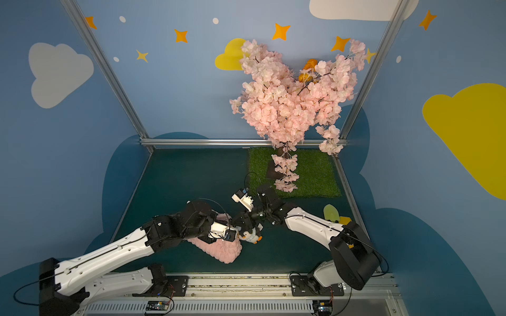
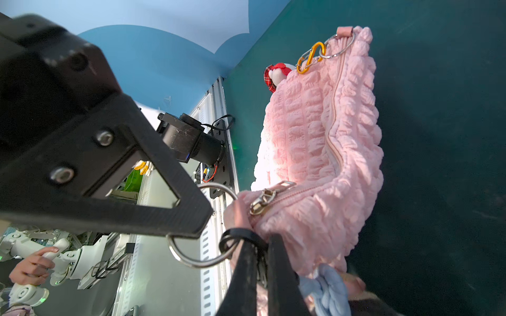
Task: Remove the decoration from the bag
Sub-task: Remove the decoration item from the bag.
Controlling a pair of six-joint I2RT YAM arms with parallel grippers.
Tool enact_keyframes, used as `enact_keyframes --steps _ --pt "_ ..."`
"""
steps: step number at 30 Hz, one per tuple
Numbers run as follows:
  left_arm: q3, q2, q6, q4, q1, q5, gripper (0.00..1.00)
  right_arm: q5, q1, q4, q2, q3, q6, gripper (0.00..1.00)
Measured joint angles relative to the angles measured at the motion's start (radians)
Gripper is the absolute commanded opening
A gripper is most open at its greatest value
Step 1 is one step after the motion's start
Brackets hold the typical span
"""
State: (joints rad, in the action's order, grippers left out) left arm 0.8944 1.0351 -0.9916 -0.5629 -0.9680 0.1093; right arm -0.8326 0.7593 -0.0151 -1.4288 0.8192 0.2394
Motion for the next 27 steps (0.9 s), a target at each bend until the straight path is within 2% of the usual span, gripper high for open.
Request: enact_keyframes --steps 10,19,27 --pt "-0.003 0.039 -0.008 0.024 -0.048 0.071 0.02 0.071 0.006 0.122 0.016 0.036 0.013 0.00" --pt "-0.016 0.060 -0.002 0.059 -0.068 0.148 0.02 0.116 0.008 0.175 0.016 0.062 0.077 0.00" --pt "-0.011 0.077 0.038 0.080 -0.070 0.179 0.02 0.225 0.033 0.302 0.021 0.145 0.132 0.00"
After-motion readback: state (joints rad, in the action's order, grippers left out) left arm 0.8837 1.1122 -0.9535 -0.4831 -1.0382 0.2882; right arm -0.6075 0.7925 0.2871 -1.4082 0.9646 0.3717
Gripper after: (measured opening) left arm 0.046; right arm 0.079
